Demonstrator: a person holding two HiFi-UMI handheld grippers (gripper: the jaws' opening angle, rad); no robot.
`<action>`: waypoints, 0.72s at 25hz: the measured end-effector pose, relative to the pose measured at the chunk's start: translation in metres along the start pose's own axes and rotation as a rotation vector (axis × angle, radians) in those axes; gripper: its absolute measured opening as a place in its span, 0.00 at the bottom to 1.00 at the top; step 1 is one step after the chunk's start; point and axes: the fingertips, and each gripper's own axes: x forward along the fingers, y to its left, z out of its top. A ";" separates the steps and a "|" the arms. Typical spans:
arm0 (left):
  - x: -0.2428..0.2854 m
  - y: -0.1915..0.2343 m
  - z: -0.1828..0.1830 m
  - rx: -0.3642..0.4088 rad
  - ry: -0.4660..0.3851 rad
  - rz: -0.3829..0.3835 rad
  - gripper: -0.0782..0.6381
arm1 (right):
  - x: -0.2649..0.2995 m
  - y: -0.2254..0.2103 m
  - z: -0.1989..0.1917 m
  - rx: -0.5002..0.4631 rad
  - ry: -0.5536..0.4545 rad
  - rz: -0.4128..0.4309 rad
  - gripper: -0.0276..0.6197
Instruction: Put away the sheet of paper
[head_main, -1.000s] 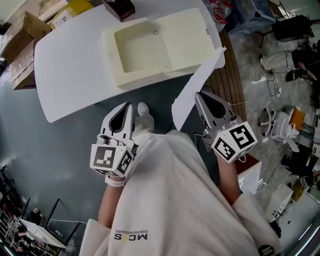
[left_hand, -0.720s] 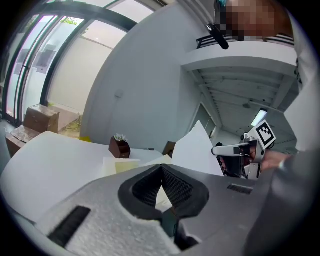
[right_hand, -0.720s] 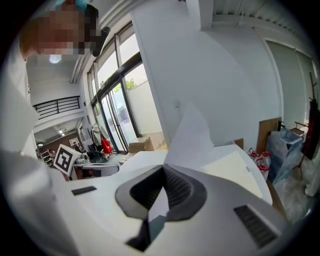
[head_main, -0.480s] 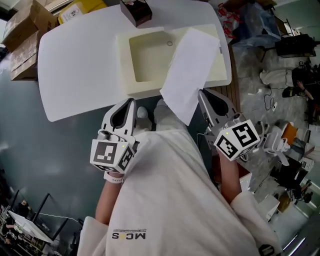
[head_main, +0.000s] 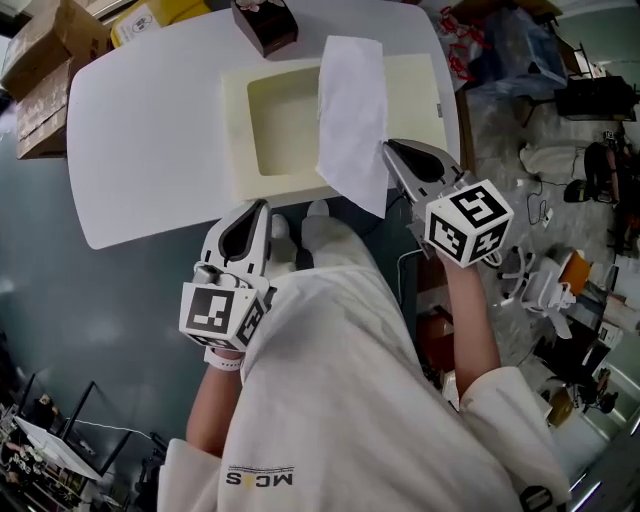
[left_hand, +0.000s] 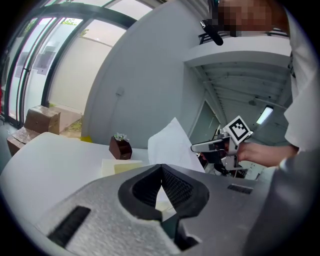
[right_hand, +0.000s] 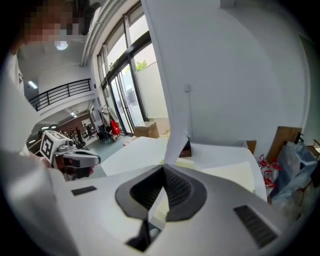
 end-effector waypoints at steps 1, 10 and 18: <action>0.005 -0.001 0.000 0.005 0.011 0.002 0.14 | 0.007 -0.012 -0.002 0.012 0.012 0.006 0.06; 0.063 -0.001 -0.017 0.006 0.065 0.049 0.14 | 0.062 -0.126 -0.057 0.080 0.163 -0.024 0.06; 0.104 0.000 -0.037 -0.018 0.113 0.038 0.14 | 0.080 -0.168 -0.119 0.079 0.375 -0.082 0.06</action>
